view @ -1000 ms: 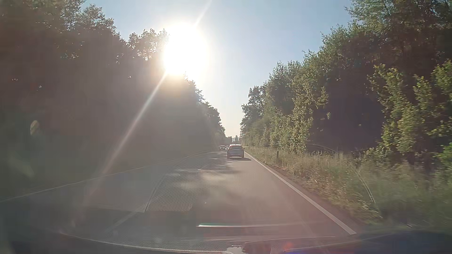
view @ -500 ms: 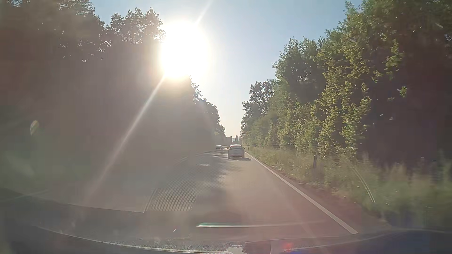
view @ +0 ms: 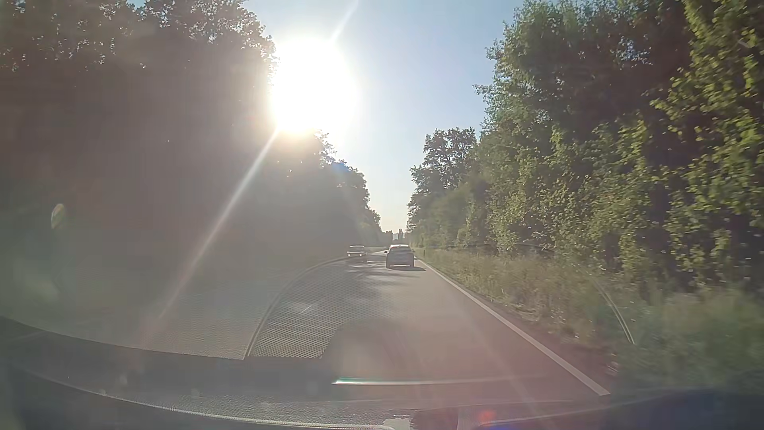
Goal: Follow the waypoints while adhering to traffic rules and regulations
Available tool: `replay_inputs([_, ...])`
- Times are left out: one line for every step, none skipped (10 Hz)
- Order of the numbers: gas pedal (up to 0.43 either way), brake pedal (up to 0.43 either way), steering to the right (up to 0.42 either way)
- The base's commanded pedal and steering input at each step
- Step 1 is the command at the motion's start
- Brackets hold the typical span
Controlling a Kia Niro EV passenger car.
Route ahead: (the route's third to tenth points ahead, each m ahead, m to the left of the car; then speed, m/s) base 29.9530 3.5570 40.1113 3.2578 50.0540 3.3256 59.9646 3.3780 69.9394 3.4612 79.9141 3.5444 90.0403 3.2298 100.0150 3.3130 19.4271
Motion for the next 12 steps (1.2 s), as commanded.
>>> replay_inputs([0.157, 0.000, 0.001])
replay_inputs([0.157, 0.000, 0.001])
replay_inputs([0.157, 0.000, 0.001])
replay_inputs([0.157, 0.000, 0.001])
replay_inputs([0.157, 0.000, 0.001])
replay_inputs([0.157, 0.000, 0.001])
replay_inputs([0.157, 0.000, 0.001])
replay_inputs([0.157, 0.000, 0.001])
replay_inputs([0.157, 0.000, 0.001])
replay_inputs([0.157, 0.000, 0.001])
replay_inputs([0.157, 0.000, 0.001])
replay_inputs([0.157, 0.000, 0.001])
